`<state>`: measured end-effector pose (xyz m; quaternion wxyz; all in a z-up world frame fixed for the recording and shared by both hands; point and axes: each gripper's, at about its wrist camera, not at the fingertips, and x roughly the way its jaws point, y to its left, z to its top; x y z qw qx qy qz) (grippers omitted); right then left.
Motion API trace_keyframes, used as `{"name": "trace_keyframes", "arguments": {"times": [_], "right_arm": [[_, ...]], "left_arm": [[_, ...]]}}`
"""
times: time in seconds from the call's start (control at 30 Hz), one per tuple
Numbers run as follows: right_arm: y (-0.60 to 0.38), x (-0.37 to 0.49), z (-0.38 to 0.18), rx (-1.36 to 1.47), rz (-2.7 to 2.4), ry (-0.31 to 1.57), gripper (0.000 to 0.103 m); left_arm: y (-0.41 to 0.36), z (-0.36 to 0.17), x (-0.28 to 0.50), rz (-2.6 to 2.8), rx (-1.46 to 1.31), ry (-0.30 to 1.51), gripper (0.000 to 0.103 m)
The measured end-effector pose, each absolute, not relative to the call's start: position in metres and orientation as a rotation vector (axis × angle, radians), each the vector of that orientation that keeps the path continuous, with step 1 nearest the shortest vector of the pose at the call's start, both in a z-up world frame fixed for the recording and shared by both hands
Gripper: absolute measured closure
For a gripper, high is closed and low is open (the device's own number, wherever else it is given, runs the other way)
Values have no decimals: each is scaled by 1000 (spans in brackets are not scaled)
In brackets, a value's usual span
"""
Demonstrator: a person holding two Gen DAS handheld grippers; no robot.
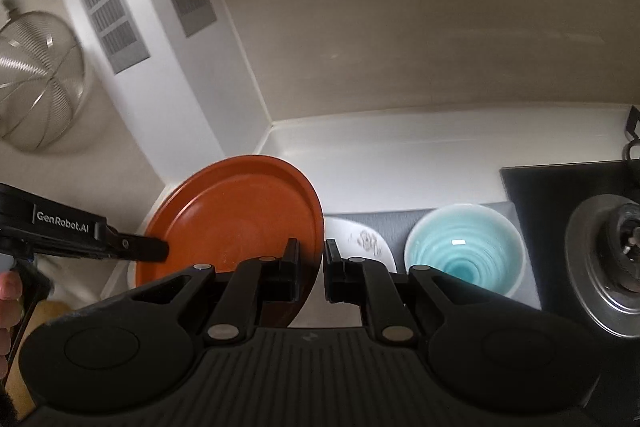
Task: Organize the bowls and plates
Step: 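Lower the orange-brown plate onto the stacked white plates and release both grippers, then grasp the rim of the white bowl with both grippers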
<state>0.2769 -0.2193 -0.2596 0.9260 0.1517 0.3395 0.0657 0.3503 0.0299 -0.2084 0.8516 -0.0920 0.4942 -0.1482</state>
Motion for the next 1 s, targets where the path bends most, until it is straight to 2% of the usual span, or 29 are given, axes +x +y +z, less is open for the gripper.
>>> {"name": "trace_keyframes", "arguments": {"times": [0.17,0.43,0.73,0.9,1.0], "right_arm": [[-221,292,-272,332,102,707,91],[-209,308,-318,219,85,812,91],[-203,316,-356,217,92,913,90],[-203,314,-358,203,98,918,85],[-206,309,-351,188,96,908,77]], "left_arm": [[28,-231,368,-316,-235,1087,94],[11,-279,383,-272,-123,1110,94],[3,-314,384,-255,-38,1126,94],[7,-307,372,-285,-50,1107,94],[22,-287,356,-316,-43,1021,94]]}}
